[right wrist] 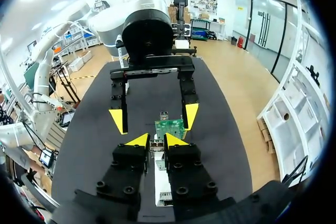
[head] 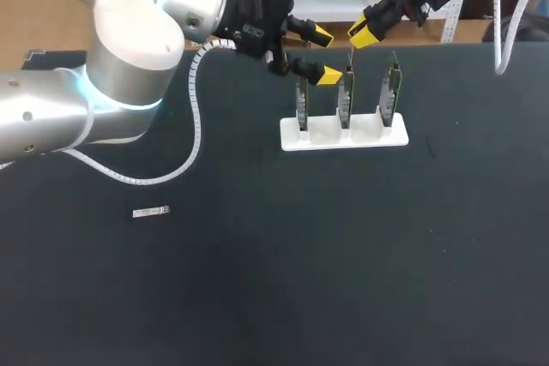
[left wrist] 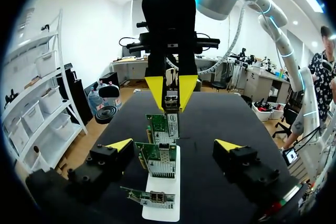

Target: Pick up the optical module with the left hand, and insert it into the network port with the right hand.

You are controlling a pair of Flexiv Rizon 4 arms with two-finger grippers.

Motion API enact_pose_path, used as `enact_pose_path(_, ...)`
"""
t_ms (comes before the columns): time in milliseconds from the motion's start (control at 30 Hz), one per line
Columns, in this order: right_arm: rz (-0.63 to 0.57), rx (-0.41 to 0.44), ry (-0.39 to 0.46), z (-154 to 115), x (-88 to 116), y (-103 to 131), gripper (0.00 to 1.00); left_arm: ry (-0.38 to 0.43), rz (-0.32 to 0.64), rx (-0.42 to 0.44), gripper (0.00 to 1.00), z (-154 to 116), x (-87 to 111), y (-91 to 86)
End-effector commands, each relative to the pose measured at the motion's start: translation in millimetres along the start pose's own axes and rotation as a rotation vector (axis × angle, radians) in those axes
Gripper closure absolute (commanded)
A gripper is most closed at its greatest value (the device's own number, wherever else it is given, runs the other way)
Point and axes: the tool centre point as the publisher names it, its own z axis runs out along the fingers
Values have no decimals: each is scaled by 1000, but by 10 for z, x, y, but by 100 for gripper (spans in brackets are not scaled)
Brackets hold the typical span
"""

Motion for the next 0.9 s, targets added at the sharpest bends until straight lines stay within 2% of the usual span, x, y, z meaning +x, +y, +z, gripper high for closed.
enact_pose_path(33,-5,-6,-3,-9,20,-31,100,6,-2,2,0,6,-11,13)
enact_pose_path(900,-39,-47,5,72,18,-121,100,6,-2,2,0,6,-11,13)
